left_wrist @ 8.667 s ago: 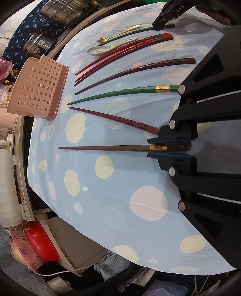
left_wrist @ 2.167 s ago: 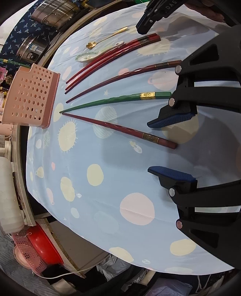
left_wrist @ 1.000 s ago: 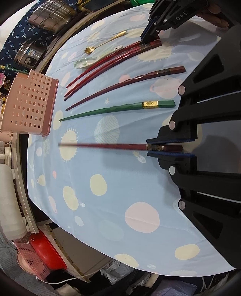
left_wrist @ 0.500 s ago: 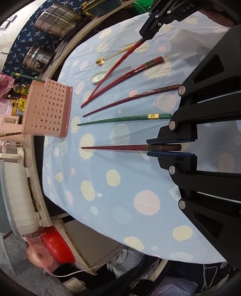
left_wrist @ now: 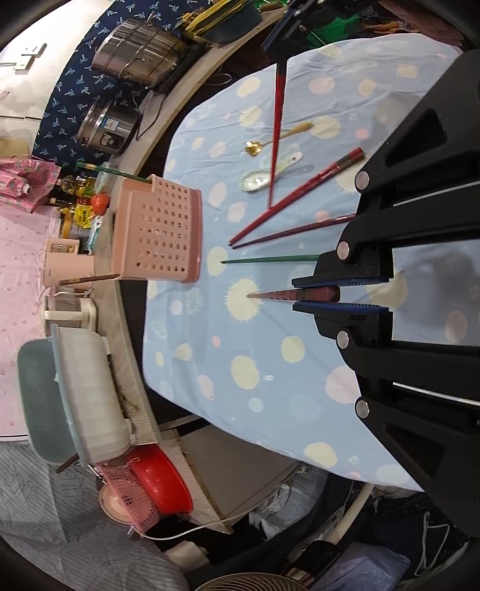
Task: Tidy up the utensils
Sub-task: 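Lift the dark red chopstick with the left tool while the right tool carries the red chopstick to the basket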
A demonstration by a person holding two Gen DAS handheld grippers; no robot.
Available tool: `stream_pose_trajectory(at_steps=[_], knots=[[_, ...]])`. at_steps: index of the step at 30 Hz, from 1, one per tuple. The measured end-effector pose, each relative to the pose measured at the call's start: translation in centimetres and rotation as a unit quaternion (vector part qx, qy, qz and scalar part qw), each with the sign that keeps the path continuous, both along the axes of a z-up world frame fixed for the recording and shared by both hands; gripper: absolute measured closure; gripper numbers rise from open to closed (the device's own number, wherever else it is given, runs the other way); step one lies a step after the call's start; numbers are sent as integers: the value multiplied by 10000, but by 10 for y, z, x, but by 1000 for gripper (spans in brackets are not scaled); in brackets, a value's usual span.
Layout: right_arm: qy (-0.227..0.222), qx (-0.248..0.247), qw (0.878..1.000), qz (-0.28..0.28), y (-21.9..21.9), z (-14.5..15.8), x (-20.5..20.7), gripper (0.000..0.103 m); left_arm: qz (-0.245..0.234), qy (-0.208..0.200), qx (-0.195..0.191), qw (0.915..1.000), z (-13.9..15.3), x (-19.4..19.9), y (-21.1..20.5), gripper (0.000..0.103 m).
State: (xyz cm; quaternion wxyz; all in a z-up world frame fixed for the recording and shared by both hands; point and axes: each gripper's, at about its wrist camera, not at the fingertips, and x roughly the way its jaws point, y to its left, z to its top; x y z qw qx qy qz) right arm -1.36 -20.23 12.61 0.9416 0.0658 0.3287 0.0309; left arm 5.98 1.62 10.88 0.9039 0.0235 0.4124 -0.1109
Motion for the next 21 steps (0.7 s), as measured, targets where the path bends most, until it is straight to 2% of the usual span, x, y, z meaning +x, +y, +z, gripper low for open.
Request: stream_pose_trajectory(at_steps=[8,21], knots=[[-392,-4,9992,-93,-16,36,16,96,-82,-347,-81,9993,40,20,-14,96],[-678,62,9975,-207,-30,60,44,96,-226,-628,-182,9976,75,57,-37,96]])
